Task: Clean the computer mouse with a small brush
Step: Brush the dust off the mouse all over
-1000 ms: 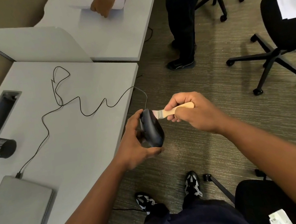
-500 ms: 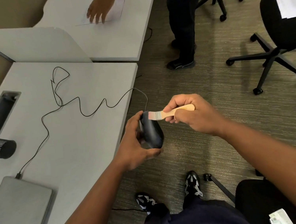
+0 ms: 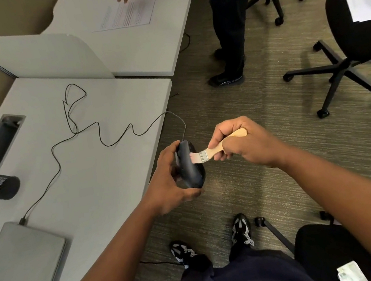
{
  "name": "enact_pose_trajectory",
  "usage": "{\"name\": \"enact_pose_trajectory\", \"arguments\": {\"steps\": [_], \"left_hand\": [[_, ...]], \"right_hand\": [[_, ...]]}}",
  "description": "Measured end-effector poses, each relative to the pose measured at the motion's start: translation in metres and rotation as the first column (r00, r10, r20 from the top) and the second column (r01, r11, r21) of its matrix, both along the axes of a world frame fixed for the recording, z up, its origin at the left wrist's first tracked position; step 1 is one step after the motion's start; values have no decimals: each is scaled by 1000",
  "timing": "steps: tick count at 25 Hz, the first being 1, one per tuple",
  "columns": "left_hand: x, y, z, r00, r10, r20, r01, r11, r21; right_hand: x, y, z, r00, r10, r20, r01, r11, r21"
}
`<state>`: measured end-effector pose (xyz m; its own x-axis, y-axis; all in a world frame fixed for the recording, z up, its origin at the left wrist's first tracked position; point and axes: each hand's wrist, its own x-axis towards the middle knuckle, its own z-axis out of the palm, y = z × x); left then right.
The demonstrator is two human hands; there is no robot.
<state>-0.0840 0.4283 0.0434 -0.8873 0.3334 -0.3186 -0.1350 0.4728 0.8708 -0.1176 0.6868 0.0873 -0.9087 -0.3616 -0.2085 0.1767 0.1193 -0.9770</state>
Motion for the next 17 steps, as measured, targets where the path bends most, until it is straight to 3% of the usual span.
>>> {"name": "enact_pose_trajectory", "arguments": {"steps": [4,10,14,17], "left_hand": [[0,-1,0,1000,-6,-6,6,1000,16],[0,-3,5,999,24,-40,-24,1000,14],[-1,-4,7,1000,14,-20,-13,999,33],[-1,-1,5,1000,4,-1,-4,997,71]], "right_hand": [[-3,-3,-1,992,-114,-48,112,993,-24],[-1,4,1,997,67,29,-69,996,51],[-1,2,4,998,-58,-30,59,998,12],[-1,0,5,989,43,-139,-21,987,160]]}}
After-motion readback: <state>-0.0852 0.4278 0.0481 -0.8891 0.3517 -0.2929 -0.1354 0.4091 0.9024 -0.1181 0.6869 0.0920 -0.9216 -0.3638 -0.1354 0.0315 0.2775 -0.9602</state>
